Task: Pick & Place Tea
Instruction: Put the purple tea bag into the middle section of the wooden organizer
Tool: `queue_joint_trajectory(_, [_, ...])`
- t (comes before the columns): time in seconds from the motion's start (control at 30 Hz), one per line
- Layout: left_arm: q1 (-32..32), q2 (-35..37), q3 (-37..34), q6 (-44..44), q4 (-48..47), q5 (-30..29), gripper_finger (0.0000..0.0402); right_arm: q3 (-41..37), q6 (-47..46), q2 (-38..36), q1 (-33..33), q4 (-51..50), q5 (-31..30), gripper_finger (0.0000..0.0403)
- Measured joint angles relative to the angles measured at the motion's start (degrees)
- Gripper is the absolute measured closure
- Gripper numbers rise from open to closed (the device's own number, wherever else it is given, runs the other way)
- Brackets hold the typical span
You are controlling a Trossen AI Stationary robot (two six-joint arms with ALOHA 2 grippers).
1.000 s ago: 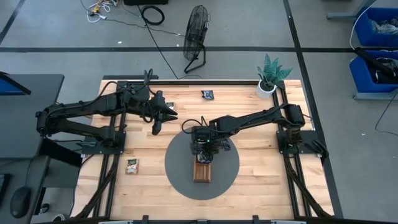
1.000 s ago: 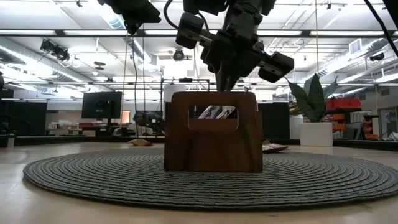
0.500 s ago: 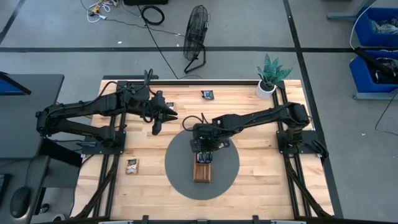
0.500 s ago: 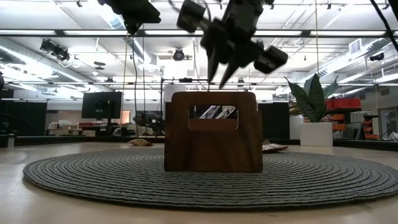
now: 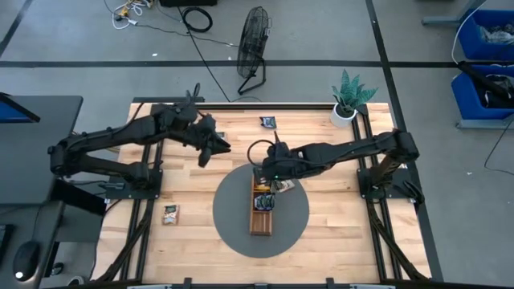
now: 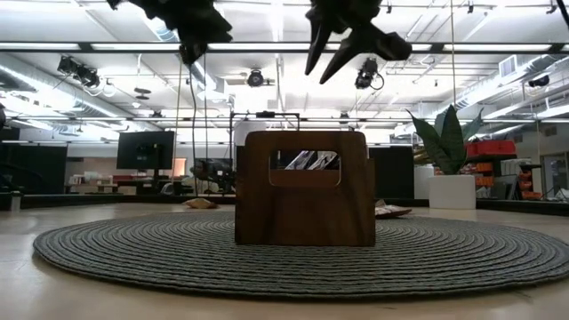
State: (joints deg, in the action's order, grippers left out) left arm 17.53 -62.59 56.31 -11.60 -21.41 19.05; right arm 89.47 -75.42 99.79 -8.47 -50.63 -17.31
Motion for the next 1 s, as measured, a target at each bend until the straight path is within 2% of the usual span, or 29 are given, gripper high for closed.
queue_joint_trajectory(0.1, [3.3, -2.3, 0.0, -2.9, 1.1, 6.0, 0.0312, 0.0, 0.0, -0.3, -0.9, -0.8, -2.9, 0.0297])
queue_joint_trajectory(0.23, [6.5, -5.5, 0.0, -8.7, 3.2, 7.7, 0.0311, 0.0, -0.8, -0.3, -1.2, -4.2, -3.3, 0.0285])
queue_joint_trajectory(0.4, [10.6, -10.0, 0.0, -14.2, 10.6, 10.9, 0.0292, 0.0, 0.1, -0.5, -1.2, -11.2, -4.3, 0.0236])
queue_joint_trajectory(0.47, [12.3, -11.8, 0.0, -17.3, 13.9, 12.0, 0.0279, 0.0, 2.2, -1.0, -1.8, -12.8, -6.9, 0.0212])
queue_joint_trajectory(0.57, [14.4, -14.0, 0.0, -18.6, 18.3, 12.3, 0.0259, 0.0, 7.2, -2.7, -3.8, -13.4, -14.5, 0.0185])
queue_joint_trajectory(0.7, [17.0, -16.2, 0.0, -18.9, 23.0, 12.1, 0.0237, 0.0, 13.6, -5.5, -6.1, -12.7, -20.0, 0.0174])
queue_joint_trajectory(0.77, [18.2, -17.1, 0.0, -19.7, 24.3, 12.0, 0.0230, -0.2, 17.1, -7.8, -6.8, -9.9, -21.1, 0.0177])
queue_joint_trajectory(0.83, [19.5, -17.6, 0.0, -20.8, 24.4, 11.8, 0.0226, -2.6, 21.7, -10.8, -7.2, -1.9, -21.2, 0.0181])
queue_joint_trajectory(1.0, [21.9, -18.9, 0.0, -20.8, 24.7, 11.5, 0.0223, -14.3, 31.3, -18.2, -5.2, 20.9, -14.6, 0.0193])
